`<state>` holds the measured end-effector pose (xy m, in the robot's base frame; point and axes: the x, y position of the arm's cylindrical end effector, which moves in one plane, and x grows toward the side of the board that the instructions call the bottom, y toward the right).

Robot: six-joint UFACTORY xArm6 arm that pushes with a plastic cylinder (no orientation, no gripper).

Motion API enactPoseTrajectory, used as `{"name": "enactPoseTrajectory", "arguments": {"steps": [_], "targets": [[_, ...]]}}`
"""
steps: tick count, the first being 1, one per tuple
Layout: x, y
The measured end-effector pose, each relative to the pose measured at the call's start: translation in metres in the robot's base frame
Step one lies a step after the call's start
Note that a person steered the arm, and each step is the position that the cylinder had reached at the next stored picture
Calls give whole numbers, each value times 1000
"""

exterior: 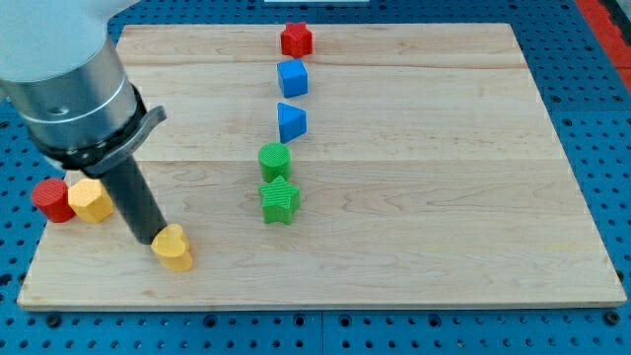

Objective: Keep the yellow heart to the right of the green star

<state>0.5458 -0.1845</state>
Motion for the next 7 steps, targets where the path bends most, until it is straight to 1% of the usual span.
{"name": "enactPoseTrajectory", "arguments": {"steps": [1, 4, 5, 6, 7], "targets": [[16, -9], [11, 189], [15, 216], [-2, 255], [-32, 274]]}}
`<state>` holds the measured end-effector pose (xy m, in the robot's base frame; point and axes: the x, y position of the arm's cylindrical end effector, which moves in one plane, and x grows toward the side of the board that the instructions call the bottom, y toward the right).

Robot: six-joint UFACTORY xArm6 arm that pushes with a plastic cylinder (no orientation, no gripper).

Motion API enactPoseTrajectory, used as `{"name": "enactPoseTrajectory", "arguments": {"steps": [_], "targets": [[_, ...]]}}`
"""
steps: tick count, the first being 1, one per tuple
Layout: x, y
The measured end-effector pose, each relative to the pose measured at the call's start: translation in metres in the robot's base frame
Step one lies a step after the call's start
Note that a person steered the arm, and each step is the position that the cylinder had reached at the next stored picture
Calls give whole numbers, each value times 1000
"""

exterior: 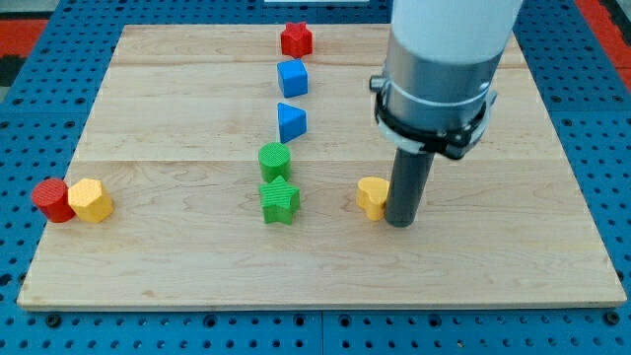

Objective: Keep the yellow heart to the right of the green star

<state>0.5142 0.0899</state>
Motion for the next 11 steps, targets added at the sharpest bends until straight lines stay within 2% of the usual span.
{"name": "enactPoseTrajectory", "arguments": {"steps": [1, 2, 4, 5, 7, 8, 10, 11], "targets": [[24, 3], [88, -45], [54, -37], [28, -51], [6, -97], [-12, -89], [-6, -12], [58, -50]]}}
